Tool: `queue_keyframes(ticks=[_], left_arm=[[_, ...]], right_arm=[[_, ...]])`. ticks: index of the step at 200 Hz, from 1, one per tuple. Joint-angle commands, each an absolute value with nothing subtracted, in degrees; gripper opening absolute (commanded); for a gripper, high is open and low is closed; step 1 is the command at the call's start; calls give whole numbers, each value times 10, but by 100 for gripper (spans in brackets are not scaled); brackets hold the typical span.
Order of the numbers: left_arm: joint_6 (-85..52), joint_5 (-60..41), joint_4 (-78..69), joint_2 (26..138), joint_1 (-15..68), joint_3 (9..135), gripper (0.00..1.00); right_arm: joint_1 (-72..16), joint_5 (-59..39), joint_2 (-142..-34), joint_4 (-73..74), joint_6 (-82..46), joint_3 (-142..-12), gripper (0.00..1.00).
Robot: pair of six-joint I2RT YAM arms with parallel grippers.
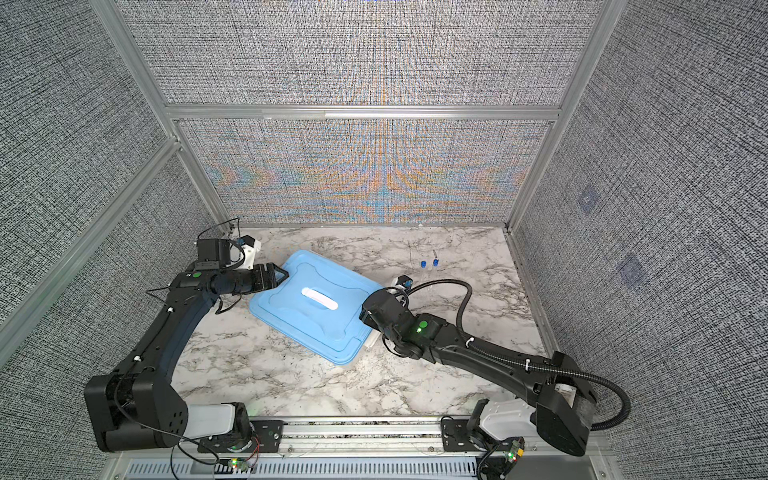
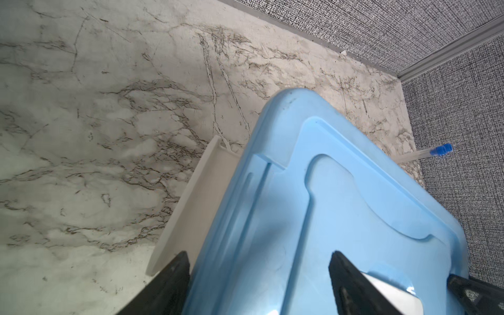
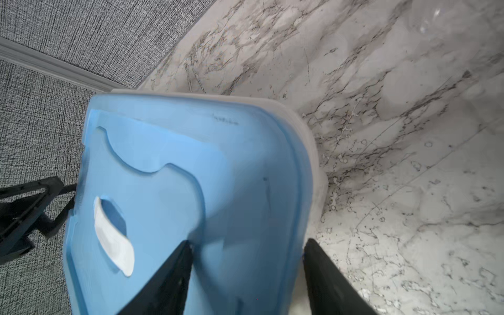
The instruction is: Organize the chemistry lab equipment
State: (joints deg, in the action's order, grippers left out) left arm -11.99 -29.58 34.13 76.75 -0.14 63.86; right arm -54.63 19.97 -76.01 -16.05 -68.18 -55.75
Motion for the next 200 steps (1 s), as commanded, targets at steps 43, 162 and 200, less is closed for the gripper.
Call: queue_keyframes(ticks=[43, 162, 200], left_arm=[[-150, -250, 377, 746, 7, 612, 80], [-178, -179, 457, 861, 4, 701, 82], [-198, -192, 479, 841, 3, 671, 82]], right_arm=[[-507, 168, -764, -180, -598, -591, 57], [-447, 134, -859, -218, -490, -669, 57], [-439, 130, -857, -233, -464, -682, 58]])
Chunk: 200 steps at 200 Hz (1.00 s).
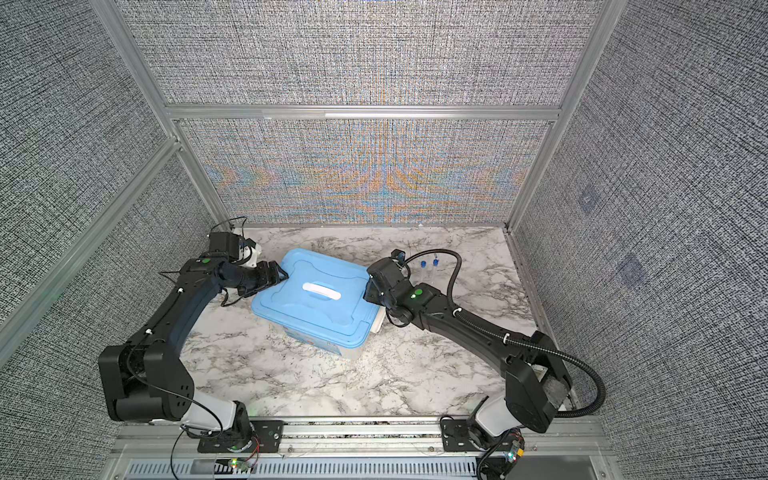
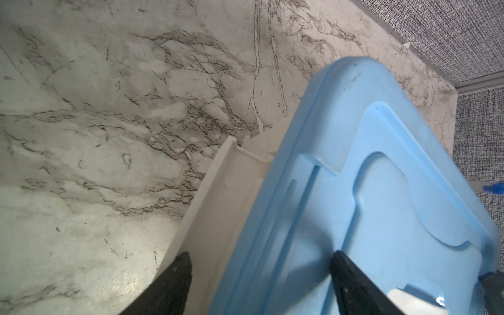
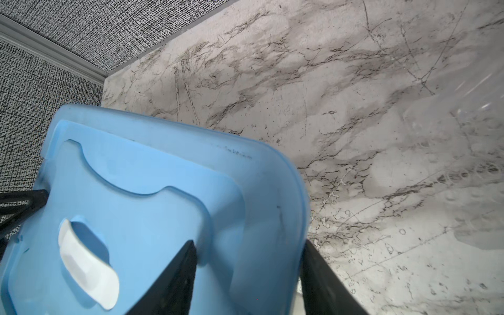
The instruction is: Organize the chemistry lab equipment
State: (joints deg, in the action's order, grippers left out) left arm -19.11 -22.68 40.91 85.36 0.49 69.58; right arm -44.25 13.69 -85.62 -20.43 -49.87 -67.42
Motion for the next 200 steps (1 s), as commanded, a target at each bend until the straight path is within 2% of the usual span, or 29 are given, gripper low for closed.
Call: queue_keyframes(ticks=[1, 51, 84, 116, 149, 178, 200], left_arm=[[-198, -192, 480, 839, 3, 670, 82], [-236, -202, 473, 761, 3, 601, 84], [-260, -205, 483, 741, 3, 594, 84], [-305, -245, 463, 697, 3, 557, 84], [-349, -276, 439, 665, 7, 518, 84], [-341, -248, 476, 657, 7, 542, 85], [-343, -178, 531, 650, 5, 576, 88]], right_arm=[[-439, 129, -857, -234, -463, -682, 57], [-433, 110, -861, -285, -396, -737, 67], [-433, 101, -840, -320, -383, -744, 70], [-433, 81, -818, -351, -383, -733, 68], [-433, 76, -845, -361, -369, -744, 62], [-434, 102, -884, -381, -350, -772, 61], [-432, 118, -912, -393, -319, -792, 60]])
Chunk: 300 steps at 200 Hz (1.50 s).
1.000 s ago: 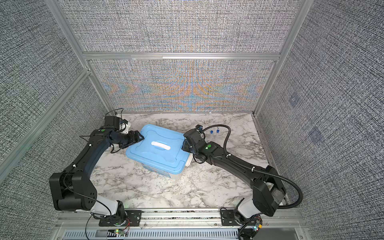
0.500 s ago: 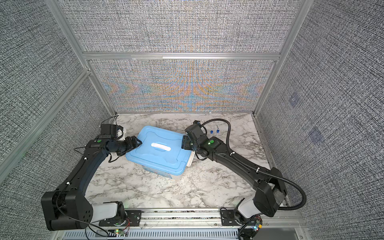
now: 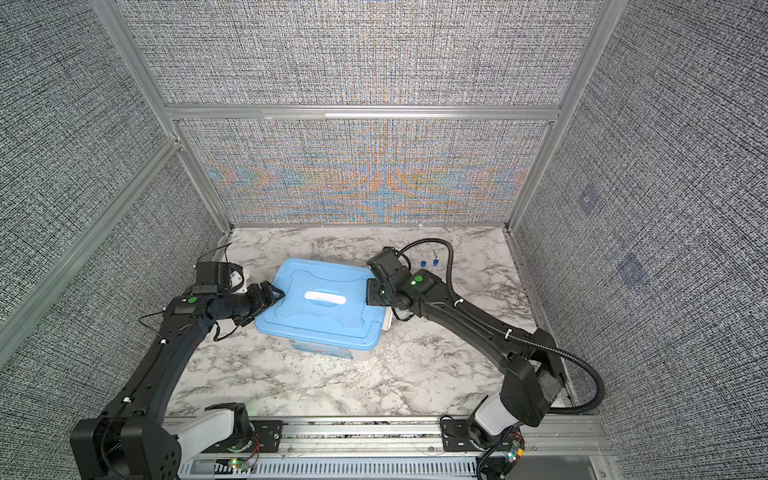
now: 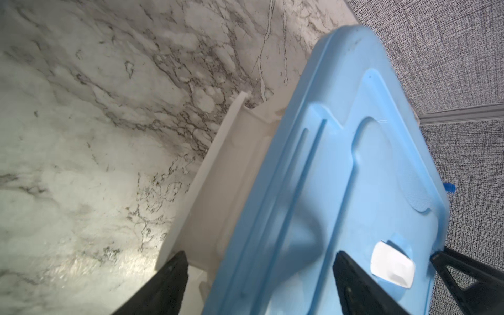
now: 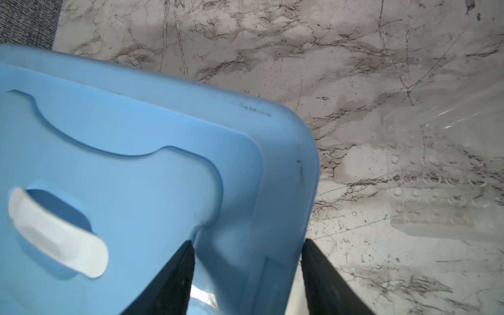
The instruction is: Organize the chemistry lab equipment
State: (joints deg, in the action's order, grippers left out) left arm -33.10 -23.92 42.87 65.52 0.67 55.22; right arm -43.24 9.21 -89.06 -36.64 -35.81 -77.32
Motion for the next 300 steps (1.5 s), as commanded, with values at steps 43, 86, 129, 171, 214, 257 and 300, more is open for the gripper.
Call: queue_keyframes(ticks=[43, 86, 129, 171, 214, 257, 300], left_arm=[[-316, -141, 561, 647, -3, 592, 89], [-273, -248, 526, 666, -12, 570, 88], [-258, -286, 542, 699, -12, 553, 87], [-290, -408, 450, 692, -14, 504, 88], [-308, -383, 431, 688, -14, 497, 83], [-313, -351, 431, 679, -13, 489, 81], [-302, -346, 433, 690, -15, 490, 81]], right_arm=[[-421, 115, -936, -391, -246, -810, 57], [-400, 95, -956, -386, -176, -813, 54], [-373, 46, -959, -381, -126, -816, 54], [-355, 4, -944, -364, -110, -819, 55], [-352, -21, -912, -369, -141, -834, 66], [-347, -9, -828, -374, -174, -777, 81], [-307, -120, -751, -305, -267, -644, 86]])
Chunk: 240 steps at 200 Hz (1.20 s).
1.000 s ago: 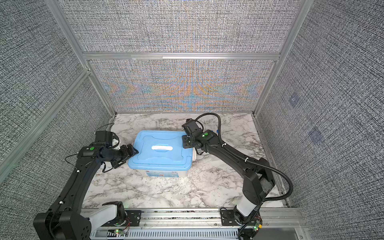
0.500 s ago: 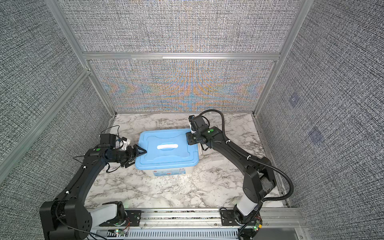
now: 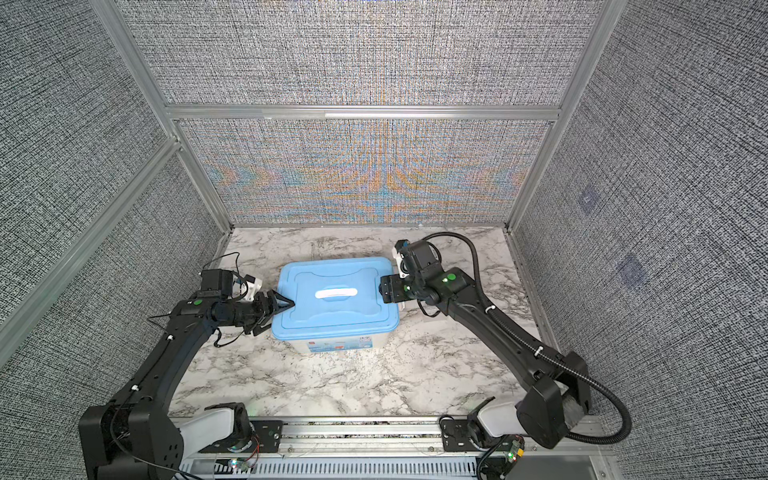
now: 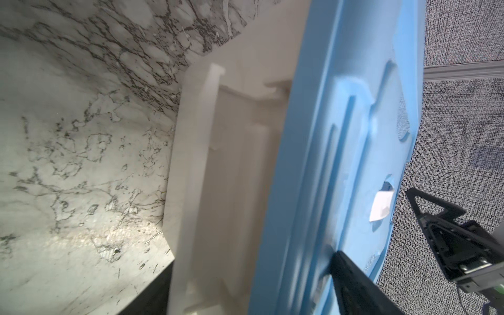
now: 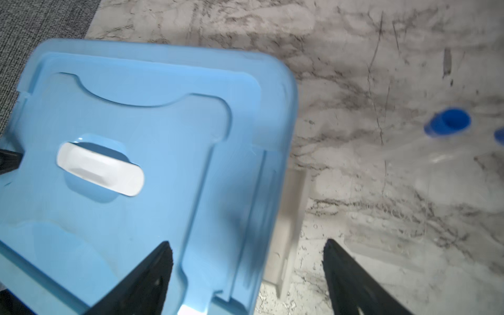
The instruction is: Organize the chemistry lab equipment
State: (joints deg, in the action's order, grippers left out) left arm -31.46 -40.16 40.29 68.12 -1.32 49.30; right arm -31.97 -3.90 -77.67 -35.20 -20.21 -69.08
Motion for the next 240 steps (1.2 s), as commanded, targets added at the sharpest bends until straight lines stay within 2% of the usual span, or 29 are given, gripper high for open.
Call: queue_keyframes(ticks=[1, 34, 64, 93, 118, 146, 166, 206, 240], left_arm=[[-302, -346, 433, 690, -14, 490, 81], [-303, -346, 432, 698, -14, 493, 80], [-298, -353, 432, 704, -14, 497, 80], [-289, -349, 435, 710, -15, 495, 80], [-284, -346, 434, 714, -15, 492, 80], [-278, -345, 437, 720, -14, 494, 80], [-274, -355, 439, 722, -14, 496, 79], [-267, -357, 444, 720, -15, 502, 78], [-248, -367, 459, 728, -14, 511, 78]], right_arm=[[-307, -122, -750, -303, -269, -641, 86], [-290, -192, -723, -204, -319, -547, 94], [-254, -261, -724, -114, -370, -493, 94], [-237, -335, -748, -38, -398, -470, 93], [-231, -370, -764, 8, -399, -467, 86], [-234, -350, -758, -3, -371, -474, 72], [-238, -330, -758, -41, -341, -490, 66], [-259, -271, -762, -136, -279, -537, 60], [-291, -183, -774, -234, -233, -596, 60]])
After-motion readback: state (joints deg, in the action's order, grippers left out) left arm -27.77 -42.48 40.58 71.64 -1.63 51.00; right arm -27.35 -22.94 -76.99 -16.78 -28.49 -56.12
